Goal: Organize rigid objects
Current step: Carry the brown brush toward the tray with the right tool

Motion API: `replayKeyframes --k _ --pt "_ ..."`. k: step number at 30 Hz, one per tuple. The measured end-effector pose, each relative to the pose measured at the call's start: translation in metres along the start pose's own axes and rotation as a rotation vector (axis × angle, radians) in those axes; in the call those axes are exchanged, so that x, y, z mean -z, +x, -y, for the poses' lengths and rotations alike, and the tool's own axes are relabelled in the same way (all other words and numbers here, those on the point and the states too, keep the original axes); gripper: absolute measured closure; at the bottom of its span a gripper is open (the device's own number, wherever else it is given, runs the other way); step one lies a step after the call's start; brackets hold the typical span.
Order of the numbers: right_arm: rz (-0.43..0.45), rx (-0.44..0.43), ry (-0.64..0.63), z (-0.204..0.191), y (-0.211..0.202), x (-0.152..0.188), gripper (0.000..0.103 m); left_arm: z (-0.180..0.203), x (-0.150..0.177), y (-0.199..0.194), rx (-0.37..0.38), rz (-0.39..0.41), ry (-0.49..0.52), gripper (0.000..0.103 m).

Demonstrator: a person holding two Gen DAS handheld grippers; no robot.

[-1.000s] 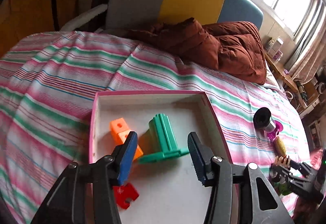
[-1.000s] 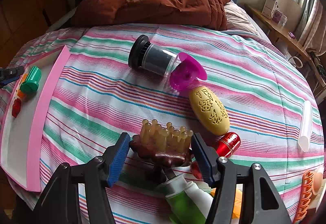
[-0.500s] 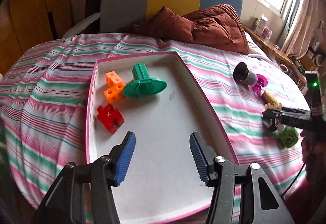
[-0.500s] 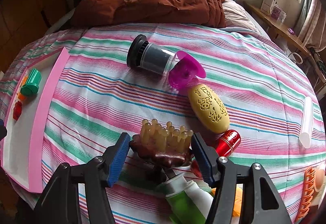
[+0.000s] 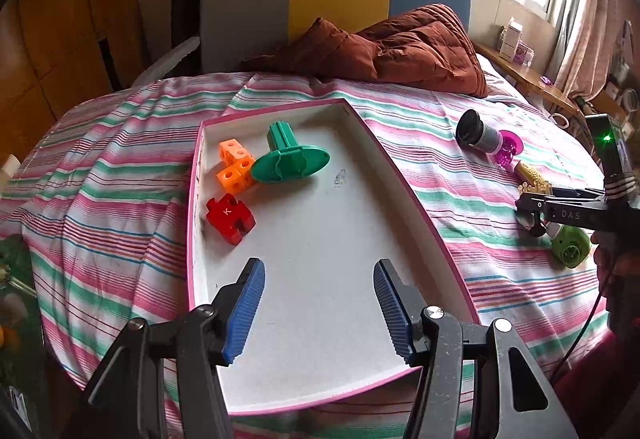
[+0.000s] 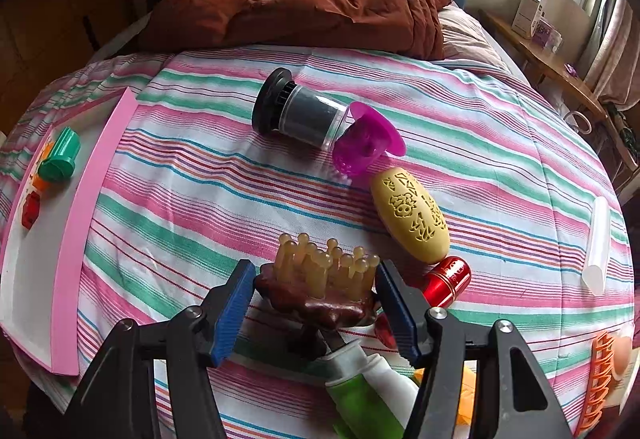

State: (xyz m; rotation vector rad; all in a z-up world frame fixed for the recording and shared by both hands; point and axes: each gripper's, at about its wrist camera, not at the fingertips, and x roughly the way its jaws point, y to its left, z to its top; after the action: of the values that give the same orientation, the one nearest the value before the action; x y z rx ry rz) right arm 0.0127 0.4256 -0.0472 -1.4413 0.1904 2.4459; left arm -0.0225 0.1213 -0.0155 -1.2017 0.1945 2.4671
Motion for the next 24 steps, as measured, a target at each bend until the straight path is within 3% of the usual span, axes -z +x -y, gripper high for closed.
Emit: replayKeyframes --k 16,24 --pt "0.018 0.034 -0.045 -0.008 0.000 0.001 0.041 -0.005 0.009 -0.001 -0.013 -0.014 -0.012 0.045" --pt "0.021 -0.004 -0.026 -0.012 -0.005 0.001 0.042 -0.015 0.011 -0.004 -0.021 -0.014 -0.018 0.045"
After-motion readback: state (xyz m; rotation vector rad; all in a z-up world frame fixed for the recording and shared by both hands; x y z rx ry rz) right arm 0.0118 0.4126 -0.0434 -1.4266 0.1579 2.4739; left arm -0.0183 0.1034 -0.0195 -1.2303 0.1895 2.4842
